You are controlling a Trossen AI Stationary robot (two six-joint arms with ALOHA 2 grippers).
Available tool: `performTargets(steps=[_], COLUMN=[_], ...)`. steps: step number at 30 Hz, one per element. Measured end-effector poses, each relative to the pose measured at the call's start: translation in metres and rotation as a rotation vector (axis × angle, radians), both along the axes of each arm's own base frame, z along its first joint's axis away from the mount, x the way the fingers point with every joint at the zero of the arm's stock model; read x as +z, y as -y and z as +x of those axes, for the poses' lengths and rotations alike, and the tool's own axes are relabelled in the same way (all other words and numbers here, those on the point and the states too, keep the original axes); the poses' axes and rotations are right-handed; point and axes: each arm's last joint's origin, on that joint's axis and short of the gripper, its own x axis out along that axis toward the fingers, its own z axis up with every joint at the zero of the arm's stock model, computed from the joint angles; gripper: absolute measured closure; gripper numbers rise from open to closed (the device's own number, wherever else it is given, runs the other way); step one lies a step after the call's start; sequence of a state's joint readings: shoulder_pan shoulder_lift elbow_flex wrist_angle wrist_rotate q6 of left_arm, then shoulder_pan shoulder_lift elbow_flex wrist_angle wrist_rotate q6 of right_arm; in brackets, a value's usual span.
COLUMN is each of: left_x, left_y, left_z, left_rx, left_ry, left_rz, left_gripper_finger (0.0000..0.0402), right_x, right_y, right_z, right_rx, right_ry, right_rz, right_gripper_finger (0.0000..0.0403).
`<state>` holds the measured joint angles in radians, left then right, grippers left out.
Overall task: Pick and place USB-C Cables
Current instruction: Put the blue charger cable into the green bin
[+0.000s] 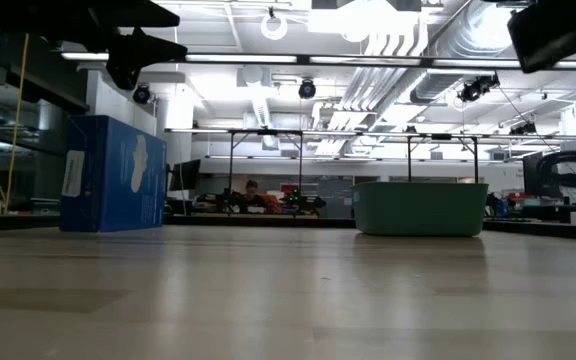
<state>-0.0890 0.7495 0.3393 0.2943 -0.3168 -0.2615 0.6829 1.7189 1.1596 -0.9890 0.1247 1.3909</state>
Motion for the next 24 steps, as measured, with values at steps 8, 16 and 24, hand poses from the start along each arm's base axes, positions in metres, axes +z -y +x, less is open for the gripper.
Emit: performTargets(steps=[8,16,24], left_x=[-0.001,0.000,0.000], left_y=[0.000,0.000,-0.001], left_z=[0.000,0.000,0.000], left_rx=[0.002,0.002,0.013], left_ry=[-0.007,-0.002,0.001], left_rz=[-0.014,0.001,0.004], left_gripper_finger=[0.0199,0.0199,0.0199], right_x=[-0.001,-0.001,0.016], right_y=[0.020,0.051,0.091], right_z=[-0.019,-0.035,-0.009], right_rx=[-0.017,0.048,0.194], right_ry=[0.011,0.459,0.967], right_rz=[0.036,0.104,-0.176], right_gripper_finger=[0.0401,0.0402,0.0402])
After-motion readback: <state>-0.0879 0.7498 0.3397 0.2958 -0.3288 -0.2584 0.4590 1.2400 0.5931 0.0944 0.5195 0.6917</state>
